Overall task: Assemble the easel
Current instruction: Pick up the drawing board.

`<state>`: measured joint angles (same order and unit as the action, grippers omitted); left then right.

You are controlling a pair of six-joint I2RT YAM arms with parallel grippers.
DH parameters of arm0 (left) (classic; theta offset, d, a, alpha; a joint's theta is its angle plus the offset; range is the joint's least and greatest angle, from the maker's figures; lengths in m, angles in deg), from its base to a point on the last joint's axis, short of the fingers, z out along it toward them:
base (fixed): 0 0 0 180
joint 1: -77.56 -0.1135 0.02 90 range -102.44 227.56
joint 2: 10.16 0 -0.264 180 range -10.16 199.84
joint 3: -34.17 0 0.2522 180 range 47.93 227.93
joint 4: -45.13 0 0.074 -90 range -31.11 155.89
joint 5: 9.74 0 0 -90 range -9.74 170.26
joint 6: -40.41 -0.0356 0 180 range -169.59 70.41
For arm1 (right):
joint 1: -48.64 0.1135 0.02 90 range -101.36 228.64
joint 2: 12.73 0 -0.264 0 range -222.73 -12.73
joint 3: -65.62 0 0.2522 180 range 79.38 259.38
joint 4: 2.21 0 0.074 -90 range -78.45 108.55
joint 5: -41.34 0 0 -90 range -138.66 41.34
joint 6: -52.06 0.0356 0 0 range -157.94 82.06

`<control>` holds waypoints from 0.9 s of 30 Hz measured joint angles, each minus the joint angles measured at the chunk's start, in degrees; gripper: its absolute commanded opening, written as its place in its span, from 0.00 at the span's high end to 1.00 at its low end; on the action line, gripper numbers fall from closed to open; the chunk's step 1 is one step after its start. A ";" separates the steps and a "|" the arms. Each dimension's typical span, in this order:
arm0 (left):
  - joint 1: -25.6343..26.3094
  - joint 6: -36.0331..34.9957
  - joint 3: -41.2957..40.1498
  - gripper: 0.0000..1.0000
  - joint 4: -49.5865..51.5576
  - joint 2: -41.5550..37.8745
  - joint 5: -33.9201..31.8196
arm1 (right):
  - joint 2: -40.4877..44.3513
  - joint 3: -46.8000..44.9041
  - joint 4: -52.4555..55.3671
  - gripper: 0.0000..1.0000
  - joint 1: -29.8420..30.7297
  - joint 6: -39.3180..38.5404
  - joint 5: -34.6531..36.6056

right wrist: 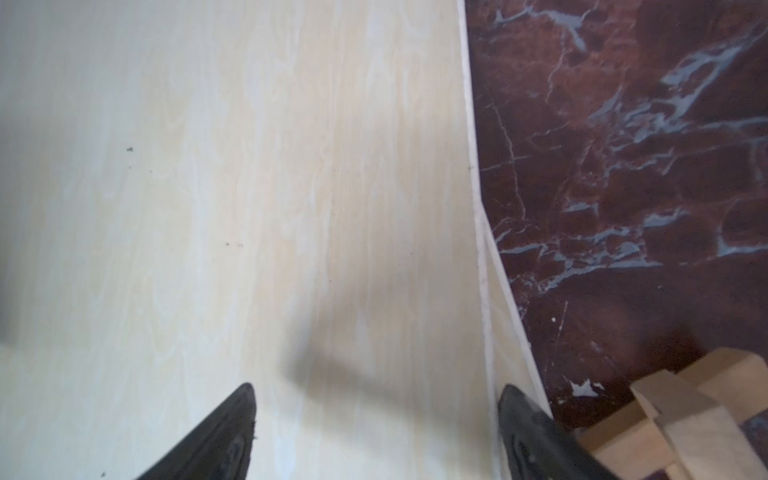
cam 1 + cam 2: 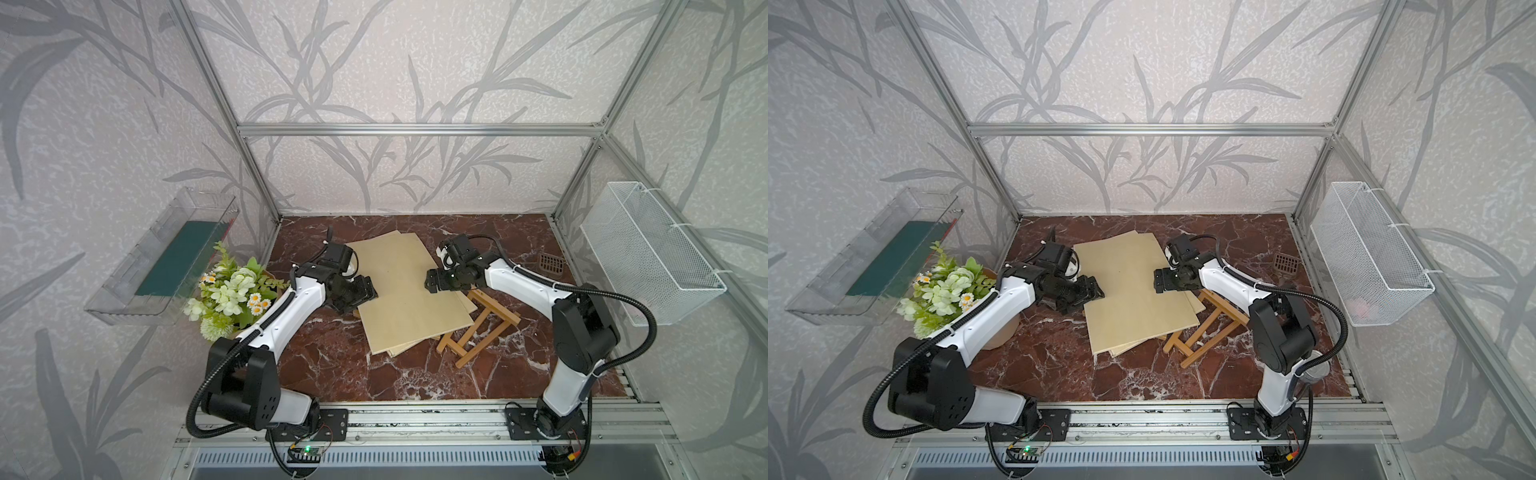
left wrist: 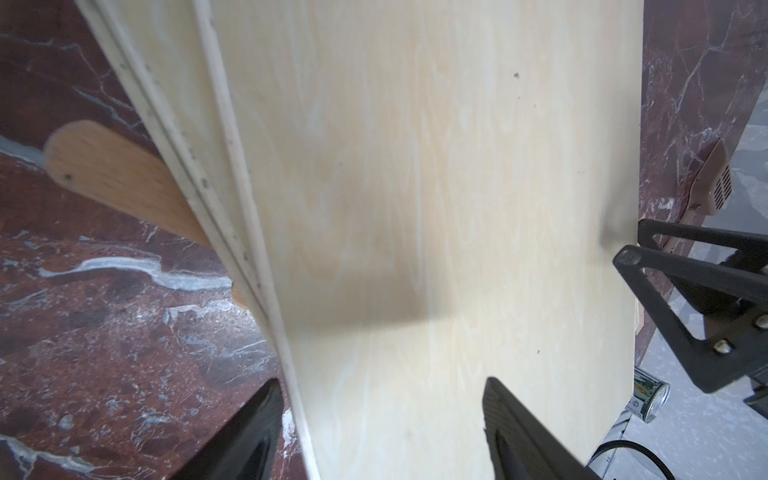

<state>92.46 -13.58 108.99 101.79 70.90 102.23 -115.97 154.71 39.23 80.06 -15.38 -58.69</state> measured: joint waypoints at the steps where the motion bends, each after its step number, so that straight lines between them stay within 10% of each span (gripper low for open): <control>1: 0.00 0.00 0.00 0.24 0.00 0.00 0.00 | 0.00 0.00 -0.09 0.10 -0.02 0.13 -0.39; 20: 0.04 -0.35 0.09 0.31 3.98 -0.46 -3.41 | 0.07 -1.70 -5.97 0.12 -0.96 4.44 -9.03; 27: -0.68 -0.09 -0.20 0.52 5.90 -1.29 -2.51 | 0.07 -2.05 -6.54 0.13 -0.85 4.22 -8.74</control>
<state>91.78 -13.67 108.79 107.69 69.61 99.72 -115.91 152.66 32.70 79.21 -11.16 -67.43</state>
